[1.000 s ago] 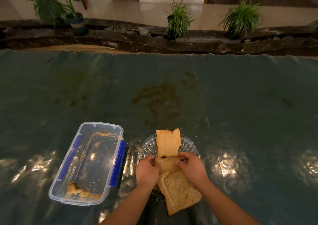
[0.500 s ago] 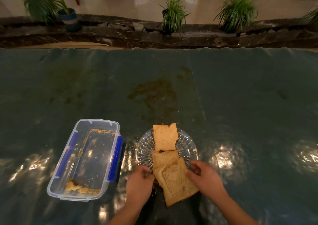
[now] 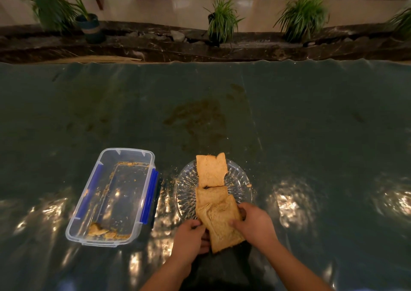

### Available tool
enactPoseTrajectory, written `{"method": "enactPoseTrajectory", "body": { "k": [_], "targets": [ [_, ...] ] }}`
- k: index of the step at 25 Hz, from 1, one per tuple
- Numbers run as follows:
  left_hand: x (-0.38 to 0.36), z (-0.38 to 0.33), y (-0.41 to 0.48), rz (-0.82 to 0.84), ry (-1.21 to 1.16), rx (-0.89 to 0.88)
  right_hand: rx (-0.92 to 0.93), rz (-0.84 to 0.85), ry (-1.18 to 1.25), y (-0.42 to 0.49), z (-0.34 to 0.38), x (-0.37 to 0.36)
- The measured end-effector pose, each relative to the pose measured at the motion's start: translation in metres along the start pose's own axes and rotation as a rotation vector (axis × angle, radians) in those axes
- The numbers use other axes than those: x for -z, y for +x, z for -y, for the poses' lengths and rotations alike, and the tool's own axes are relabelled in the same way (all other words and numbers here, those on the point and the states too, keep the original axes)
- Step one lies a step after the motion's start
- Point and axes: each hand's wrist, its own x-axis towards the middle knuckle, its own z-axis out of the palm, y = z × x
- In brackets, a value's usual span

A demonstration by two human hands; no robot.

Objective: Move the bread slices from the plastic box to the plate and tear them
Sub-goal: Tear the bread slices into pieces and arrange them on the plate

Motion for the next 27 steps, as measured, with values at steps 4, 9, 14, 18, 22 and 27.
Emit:
{"method": "enactPoseTrajectory", "body": {
  "k": [4,9,14,18,22,27],
  "targets": [
    [-0.005,-0.004,-0.002,0.009,0.010,-0.041,-0.022,-0.055,0.072,-0.003,0.001,0.003],
    [-0.006,0.000,-0.006,-0.048,0.244,-0.193,-0.036,-0.021,0.292,-0.006,-0.002,-0.002],
    [-0.008,0.006,-0.007,-0.119,0.279,-0.166,-0.070,-0.044,0.516,-0.002,0.000,0.012],
    [-0.015,0.009,-0.009,-0.095,-0.056,0.008,-0.115,-0.062,0.767,0.011,0.004,0.036],
    [-0.015,0.003,-0.009,-0.132,0.002,0.022,-0.186,0.032,0.793,0.023,0.002,0.040],
    [-0.033,-0.024,-0.014,-0.044,0.265,-0.272,-0.244,0.109,0.805,0.020,-0.004,0.036]
  ]
}}
